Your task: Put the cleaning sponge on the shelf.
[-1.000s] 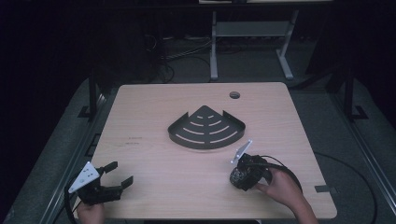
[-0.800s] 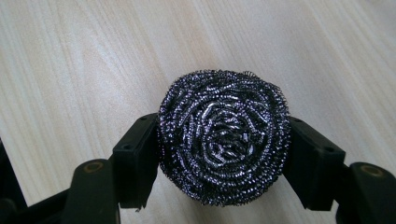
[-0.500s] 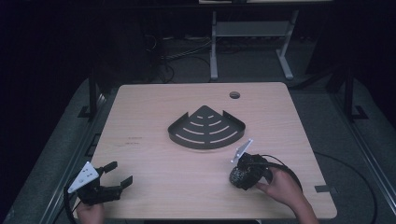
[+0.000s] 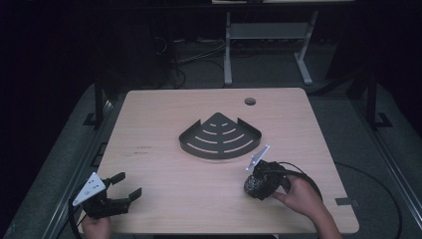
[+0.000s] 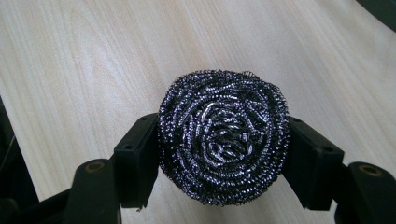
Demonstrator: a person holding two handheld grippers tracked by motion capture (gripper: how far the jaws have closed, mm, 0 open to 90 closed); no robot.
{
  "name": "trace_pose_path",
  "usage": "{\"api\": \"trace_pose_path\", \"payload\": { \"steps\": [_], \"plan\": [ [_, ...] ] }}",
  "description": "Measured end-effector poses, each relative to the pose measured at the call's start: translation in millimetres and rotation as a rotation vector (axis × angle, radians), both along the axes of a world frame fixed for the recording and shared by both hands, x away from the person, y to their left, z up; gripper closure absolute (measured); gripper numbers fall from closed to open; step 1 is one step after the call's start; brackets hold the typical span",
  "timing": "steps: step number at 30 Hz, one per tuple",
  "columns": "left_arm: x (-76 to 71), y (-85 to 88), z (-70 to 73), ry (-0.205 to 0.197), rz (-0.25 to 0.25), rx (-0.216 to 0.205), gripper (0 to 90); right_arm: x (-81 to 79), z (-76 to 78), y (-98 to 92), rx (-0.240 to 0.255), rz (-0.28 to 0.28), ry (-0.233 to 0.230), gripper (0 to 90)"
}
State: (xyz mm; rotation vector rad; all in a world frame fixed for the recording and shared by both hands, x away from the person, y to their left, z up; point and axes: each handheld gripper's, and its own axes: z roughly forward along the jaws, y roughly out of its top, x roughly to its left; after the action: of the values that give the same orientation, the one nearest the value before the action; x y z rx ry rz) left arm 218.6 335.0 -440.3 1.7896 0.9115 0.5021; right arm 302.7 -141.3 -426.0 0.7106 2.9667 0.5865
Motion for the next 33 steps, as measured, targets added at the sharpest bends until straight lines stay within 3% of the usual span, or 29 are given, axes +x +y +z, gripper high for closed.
{"api": "trace_pose_path", "payload": {
  "steps": [33],
  "plan": [
    [0.0, 0.5, 0.5, -0.008, 0.001, -0.012, 13.3, 23.4, 18.6, 11.4, 0.002, 0.028, -0.004, 33.4]
  ]
}}
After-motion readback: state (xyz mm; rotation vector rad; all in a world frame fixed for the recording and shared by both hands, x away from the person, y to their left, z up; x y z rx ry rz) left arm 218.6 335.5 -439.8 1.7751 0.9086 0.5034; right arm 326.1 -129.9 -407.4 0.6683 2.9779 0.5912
